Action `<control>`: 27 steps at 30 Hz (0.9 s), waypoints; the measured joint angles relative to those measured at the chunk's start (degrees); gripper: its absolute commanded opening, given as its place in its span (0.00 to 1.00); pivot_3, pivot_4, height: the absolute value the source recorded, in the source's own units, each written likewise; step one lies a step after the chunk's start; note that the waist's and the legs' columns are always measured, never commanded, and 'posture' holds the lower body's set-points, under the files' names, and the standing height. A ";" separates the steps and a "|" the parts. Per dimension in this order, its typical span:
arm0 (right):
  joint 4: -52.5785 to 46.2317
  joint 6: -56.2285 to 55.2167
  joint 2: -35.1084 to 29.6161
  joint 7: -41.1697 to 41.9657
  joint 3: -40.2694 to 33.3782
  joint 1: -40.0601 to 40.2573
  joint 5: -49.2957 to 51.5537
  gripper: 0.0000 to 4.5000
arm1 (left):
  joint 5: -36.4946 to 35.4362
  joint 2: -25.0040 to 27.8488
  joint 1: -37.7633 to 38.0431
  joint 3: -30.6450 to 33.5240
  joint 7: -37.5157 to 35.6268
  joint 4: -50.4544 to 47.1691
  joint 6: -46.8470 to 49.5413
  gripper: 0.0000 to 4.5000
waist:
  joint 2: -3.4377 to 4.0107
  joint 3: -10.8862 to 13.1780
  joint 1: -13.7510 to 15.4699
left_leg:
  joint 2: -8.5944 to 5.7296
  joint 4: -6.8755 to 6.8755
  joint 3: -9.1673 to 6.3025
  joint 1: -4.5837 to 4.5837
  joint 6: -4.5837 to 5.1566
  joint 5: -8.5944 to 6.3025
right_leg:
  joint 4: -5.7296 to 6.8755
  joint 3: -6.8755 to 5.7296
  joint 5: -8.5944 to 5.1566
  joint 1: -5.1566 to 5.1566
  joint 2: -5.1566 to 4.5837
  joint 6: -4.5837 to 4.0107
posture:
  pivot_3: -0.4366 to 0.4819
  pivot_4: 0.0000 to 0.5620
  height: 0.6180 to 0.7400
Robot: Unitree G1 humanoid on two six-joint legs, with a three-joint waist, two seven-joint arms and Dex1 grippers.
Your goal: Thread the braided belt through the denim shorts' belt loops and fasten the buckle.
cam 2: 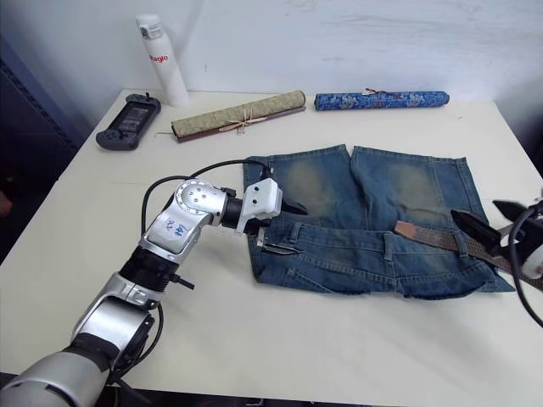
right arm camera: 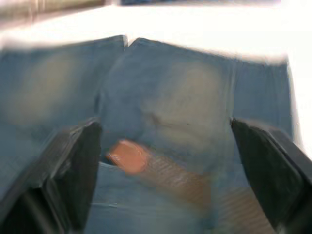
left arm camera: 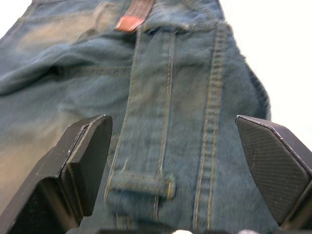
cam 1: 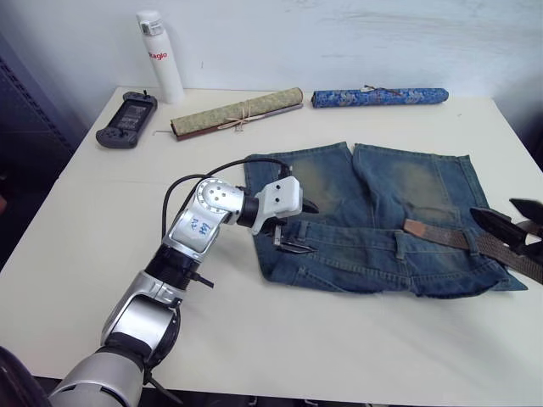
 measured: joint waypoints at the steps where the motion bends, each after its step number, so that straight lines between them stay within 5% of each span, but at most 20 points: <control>1: -1.24 0.56 3.88 -7.48 0.74 -0.88 8.12 0.99 | 0.10 0.35 0.01 0.09 0.53 0.00 0.27 1.00 | 0.00 0.00 0.08 | 0.00 0.00 0.01 0.01 0.01 0.01 | 0.02 0.00 0.00 0.00 0.00 0.00 | 0.48 0.27 0.56; 4: -3.77 -0.24 11.89 -20.33 3.91 -3.76 19.22 0.99 | 0.09 0.48 0.05 0.19 1.08 -0.20 0.71 1.00 | 0.04 -0.02 0.15 | -0.02 0.00 0.05 0.04 0.03 0.04 | 0.06 0.02 0.00 0.00 0.02 0.01 | 0.48 0.27 0.56; 8: -4.59 -3.89 28.98 -32.08 6.87 -10.02 22.23 0.99 | 0.43 0.54 0.29 0.02 1.98 -0.71 1.87 1.00 | 0.12 -0.07 0.03 | -0.02 -0.01 0.10 0.01 0.03 0.08 | 0.10 0.07 0.00 -0.07 0.07 0.01 | 0.48 0.27 0.56; 10: -4.27 -4.75 32.58 -34.96 7.10 -11.78 22.37 0.99 | 0.94 0.75 0.29 -0.06 2.43 -0.71 1.91 1.00 | 0.22 -0.11 -0.01 | -0.04 -0.04 0.17 -0.01 0.06 0.09 | 0.16 0.14 0.00 -0.13 0.07 0.01 | 0.48 0.27 0.56; 27: 3.44 -8.39 36.98 -33.24 4.04 -17.48 22.17 0.99 | 1.06 1.24 0.52 -0.09 3.37 -1.52 2.51 1.00 | 0.22 -0.11 -0.96 | -0.03 -0.12 0.32 -0.10 0.14 0.14 | 0.55 0.31 0.00 -0.37 0.07 0.00 | 0.48 0.27 0.56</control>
